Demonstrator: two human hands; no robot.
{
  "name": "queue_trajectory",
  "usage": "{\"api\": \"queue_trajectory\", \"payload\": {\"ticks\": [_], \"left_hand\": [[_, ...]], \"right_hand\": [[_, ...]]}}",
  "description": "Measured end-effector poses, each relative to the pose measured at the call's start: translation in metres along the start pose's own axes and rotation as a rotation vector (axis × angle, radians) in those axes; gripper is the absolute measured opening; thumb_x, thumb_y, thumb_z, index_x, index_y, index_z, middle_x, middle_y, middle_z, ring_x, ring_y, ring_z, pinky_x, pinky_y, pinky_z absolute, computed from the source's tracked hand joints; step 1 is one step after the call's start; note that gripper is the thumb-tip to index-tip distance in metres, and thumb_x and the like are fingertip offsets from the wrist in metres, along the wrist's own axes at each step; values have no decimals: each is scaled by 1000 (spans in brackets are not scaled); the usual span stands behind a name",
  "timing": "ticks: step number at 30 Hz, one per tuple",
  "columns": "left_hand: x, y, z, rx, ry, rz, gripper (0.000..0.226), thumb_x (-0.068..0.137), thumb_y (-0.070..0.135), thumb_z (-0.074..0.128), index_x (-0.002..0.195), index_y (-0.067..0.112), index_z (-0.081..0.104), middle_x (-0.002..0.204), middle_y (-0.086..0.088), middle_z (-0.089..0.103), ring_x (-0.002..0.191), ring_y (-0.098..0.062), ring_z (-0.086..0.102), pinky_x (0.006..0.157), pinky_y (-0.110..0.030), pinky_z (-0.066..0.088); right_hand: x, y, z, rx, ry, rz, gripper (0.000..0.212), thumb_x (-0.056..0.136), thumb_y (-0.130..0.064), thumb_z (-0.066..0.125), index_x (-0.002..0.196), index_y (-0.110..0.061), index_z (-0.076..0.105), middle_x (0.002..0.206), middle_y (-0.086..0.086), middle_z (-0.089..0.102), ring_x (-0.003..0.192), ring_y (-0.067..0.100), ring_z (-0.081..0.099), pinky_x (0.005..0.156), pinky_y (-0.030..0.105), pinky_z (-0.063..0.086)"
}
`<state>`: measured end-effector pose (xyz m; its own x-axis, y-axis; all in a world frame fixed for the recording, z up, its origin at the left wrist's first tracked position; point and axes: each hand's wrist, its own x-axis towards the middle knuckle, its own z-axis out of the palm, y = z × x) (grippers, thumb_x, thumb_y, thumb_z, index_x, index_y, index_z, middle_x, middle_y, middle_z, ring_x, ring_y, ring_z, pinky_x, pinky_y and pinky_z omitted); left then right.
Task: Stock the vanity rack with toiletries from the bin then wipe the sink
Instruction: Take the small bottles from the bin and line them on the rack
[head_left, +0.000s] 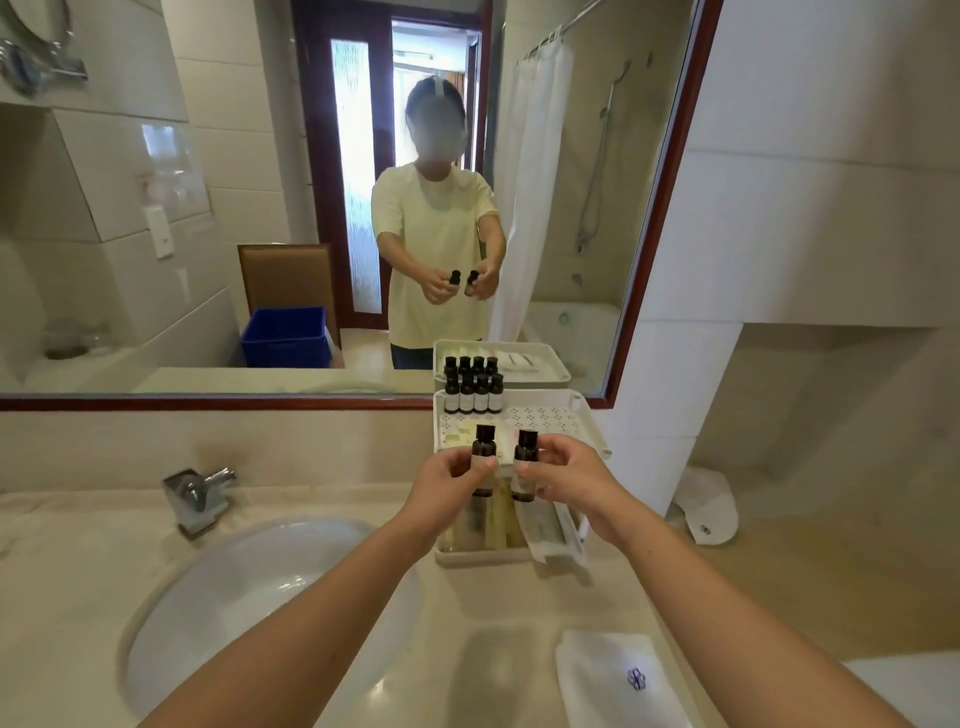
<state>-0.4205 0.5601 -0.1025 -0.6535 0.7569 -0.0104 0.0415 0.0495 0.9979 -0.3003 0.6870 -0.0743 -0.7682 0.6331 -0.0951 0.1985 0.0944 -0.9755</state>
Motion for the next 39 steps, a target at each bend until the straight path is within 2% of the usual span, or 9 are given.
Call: {"api": "queue_trajectory", "payload": {"ticks": [2, 8, 12, 16, 22, 26, 29, 33, 39], "left_hand": [[19, 1, -3, 29, -6, 10, 22, 91, 27, 63, 112, 20, 67, 101, 6, 72, 90, -5, 66, 63, -12, 47], [66, 1, -7, 77, -39, 8, 20, 90, 22, 65, 110, 19, 68, 98, 5, 73, 78, 3, 67, 59, -9, 47], [93, 0, 0, 128, -43, 11, 19, 88, 22, 68, 107, 17, 69, 92, 3, 73, 73, 3, 67, 59, -9, 46], [120, -3, 10, 180, -53, 6, 21, 84, 25, 73, 105, 22, 71, 95, 6, 74, 87, -7, 69, 78, -23, 52], [165, -6, 35, 260, 2, 11, 24, 81, 23, 76, 104, 23, 70, 94, 8, 73, 89, -11, 68, 79, -28, 52], [202, -14, 47, 347, 49, -4, 22, 80, 23, 77, 101, 24, 70, 90, 8, 74, 85, -7, 70, 87, -37, 55], [225, -24, 56, 433, 84, -27, 22, 81, 26, 76, 101, 26, 69, 89, 12, 73, 82, -1, 69, 84, -36, 56], [251, -41, 68, 525, 114, -49, 13, 80, 29, 75, 91, 32, 68, 85, 17, 72, 78, 1, 68, 80, -38, 57], [269, -57, 82, 683, 171, -29, 5, 81, 33, 73, 85, 32, 69, 84, 17, 70, 77, 0, 64, 70, -36, 55]], "right_hand": [[20, -1, -2, 12, 7, -10, 30, 86, -8, 71, 104, -29, 58, 95, -9, 71, 87, 7, 68, 67, 21, 56], [65, 10, -8, -1, 41, 12, 34, 82, -11, 75, 110, -26, 62, 103, -1, 71, 94, 16, 69, 82, 35, 59], [87, 15, -20, -52, 70, 14, 37, 82, -11, 75, 114, -22, 60, 107, 0, 68, 98, 16, 66, 79, 30, 58], [110, 15, -38, -107, 78, -12, 39, 82, -13, 75, 116, -23, 59, 107, -4, 67, 99, 13, 63, 77, 27, 56], [153, 19, -65, -127, 82, -47, 36, 83, -13, 74, 116, -21, 60, 107, -5, 66, 98, 12, 63, 82, 28, 53], [191, 26, -80, -141, 86, -73, 31, 82, -12, 73, 109, -22, 60, 101, -6, 66, 89, 8, 63, 70, 19, 48], [220, 37, -87, -193, 70, -83, 32, 82, -11, 74, 109, -21, 60, 97, -10, 65, 85, 4, 63, 65, 12, 46], [256, 58, -92, -294, 32, -90, 38, 79, -13, 75, 113, -19, 61, 98, -11, 65, 85, 4, 63, 76, 22, 52], [285, 77, -95, -369, 0, -94, 34, 78, -16, 75, 105, -26, 58, 93, -16, 62, 83, 3, 60, 78, 25, 48]]}}
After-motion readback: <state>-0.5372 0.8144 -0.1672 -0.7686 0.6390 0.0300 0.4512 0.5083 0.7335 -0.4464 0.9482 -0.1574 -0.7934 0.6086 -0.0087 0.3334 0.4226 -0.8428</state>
